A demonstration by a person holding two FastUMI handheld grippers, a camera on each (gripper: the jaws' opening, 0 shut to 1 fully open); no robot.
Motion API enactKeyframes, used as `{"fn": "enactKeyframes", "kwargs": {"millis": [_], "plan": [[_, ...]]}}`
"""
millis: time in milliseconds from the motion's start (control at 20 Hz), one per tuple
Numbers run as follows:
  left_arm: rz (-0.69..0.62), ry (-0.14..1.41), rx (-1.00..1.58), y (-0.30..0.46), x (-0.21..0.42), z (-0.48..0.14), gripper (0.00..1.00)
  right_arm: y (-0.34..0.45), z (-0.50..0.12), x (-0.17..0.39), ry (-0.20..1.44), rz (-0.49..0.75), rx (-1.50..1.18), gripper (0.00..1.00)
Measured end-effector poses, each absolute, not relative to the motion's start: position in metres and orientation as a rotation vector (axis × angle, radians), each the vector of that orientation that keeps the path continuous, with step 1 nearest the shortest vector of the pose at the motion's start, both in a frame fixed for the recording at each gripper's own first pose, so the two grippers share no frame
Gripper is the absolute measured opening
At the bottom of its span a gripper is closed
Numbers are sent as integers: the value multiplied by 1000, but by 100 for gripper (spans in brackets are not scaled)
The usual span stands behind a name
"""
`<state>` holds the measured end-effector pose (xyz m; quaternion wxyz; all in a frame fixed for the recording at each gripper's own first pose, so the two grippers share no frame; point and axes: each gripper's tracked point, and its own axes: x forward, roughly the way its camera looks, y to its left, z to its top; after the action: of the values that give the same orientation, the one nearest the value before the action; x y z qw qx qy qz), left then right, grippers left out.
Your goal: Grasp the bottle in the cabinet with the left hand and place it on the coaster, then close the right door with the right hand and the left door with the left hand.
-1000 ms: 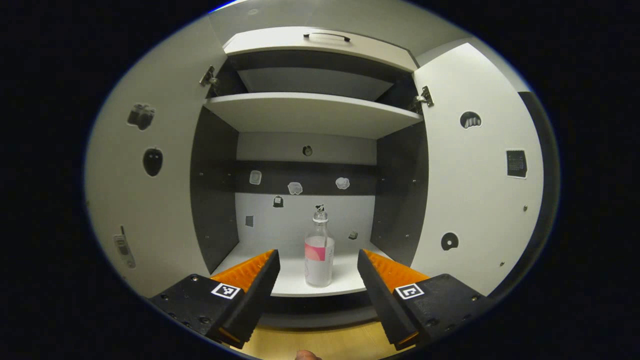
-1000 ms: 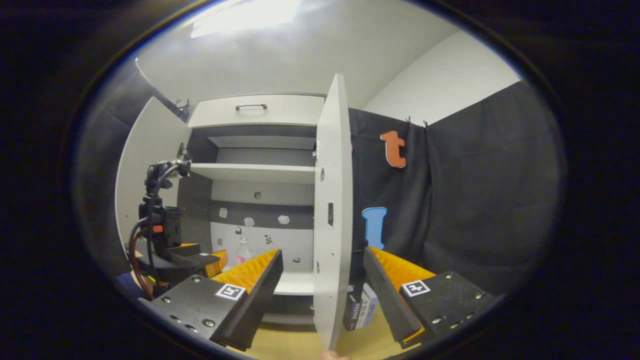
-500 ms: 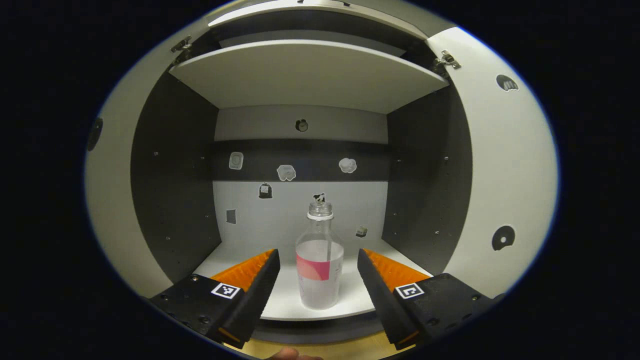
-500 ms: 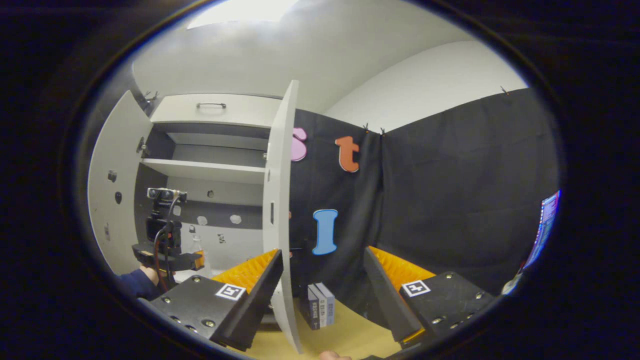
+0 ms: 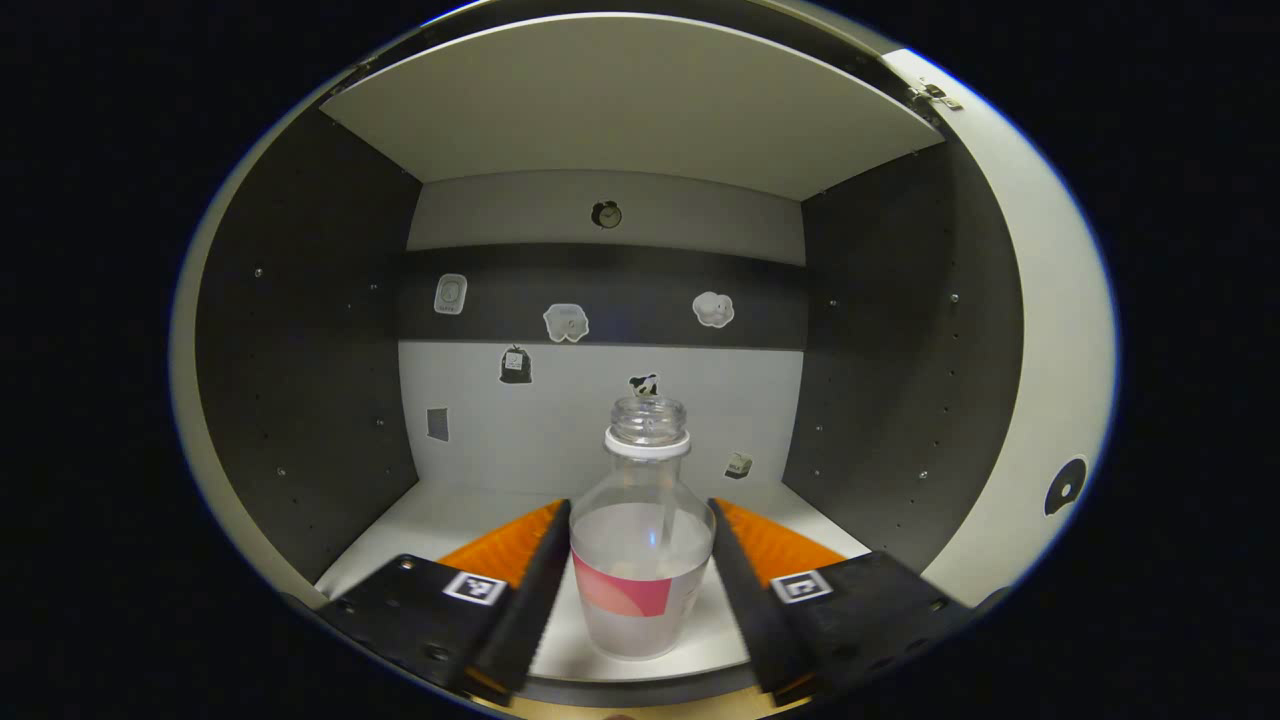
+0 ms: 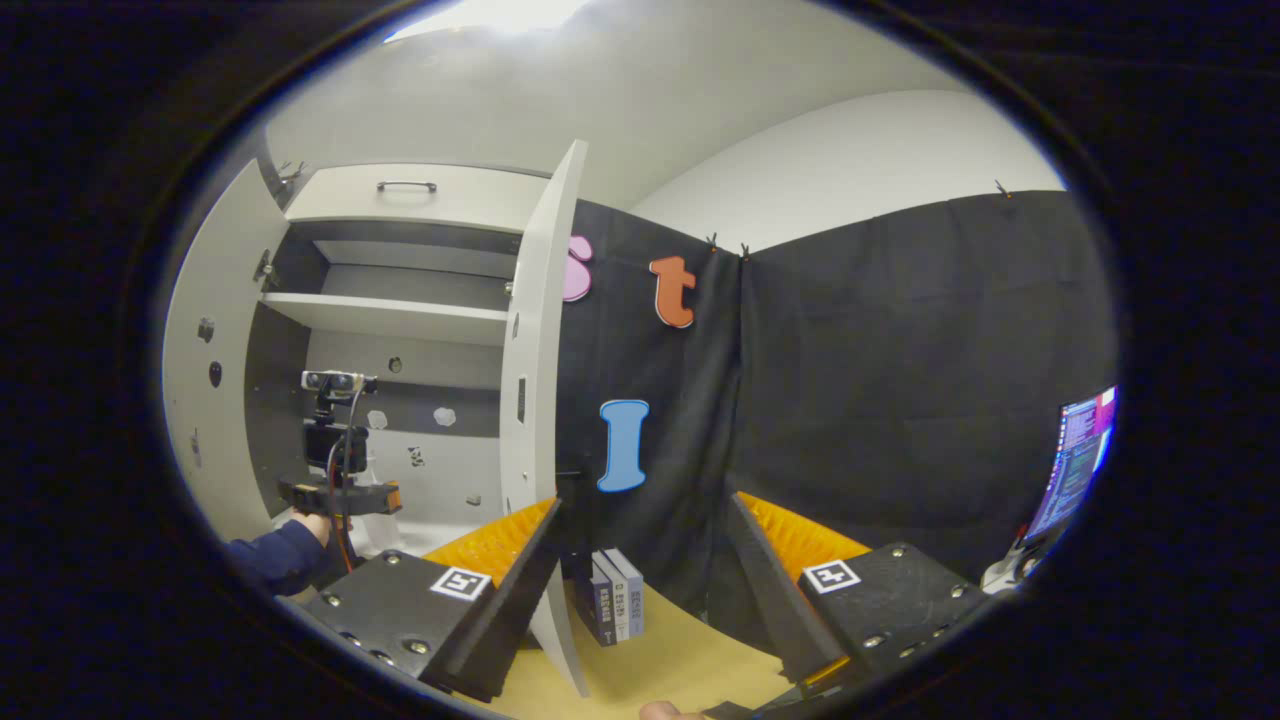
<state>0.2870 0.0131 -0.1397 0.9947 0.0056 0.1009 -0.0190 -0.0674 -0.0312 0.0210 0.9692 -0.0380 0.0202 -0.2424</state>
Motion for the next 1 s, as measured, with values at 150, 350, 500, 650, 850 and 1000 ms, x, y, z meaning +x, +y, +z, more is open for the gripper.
{"fn": "enactKeyframes", "kwargs": {"millis": [150, 350, 500, 650, 850, 1000], "plan": [[-61, 214, 2, 12, 277, -137, 77, -30, 21, -68, 43, -479, -65, 98], [-136, 202, -28, 8, 247, -127, 77, -25, 21, -64, 41, -433, -50, 98], [-202, 186, -8, 6, 215, -119, 77, -19, 22, -62, 38, -383, -43, 98], [-281, 181, 2, -1, 179, -118, 76, -14, 22, -58, 33, -331, -42, 98], [-372, 199, 14, -7, 132, -136, 76, -6, 25, -54, 18, -269, -29, 98], [-419, 231, -25, -12, 98, -158, 77, -2, 28, -53, 8, -233, -26, 98]]}}
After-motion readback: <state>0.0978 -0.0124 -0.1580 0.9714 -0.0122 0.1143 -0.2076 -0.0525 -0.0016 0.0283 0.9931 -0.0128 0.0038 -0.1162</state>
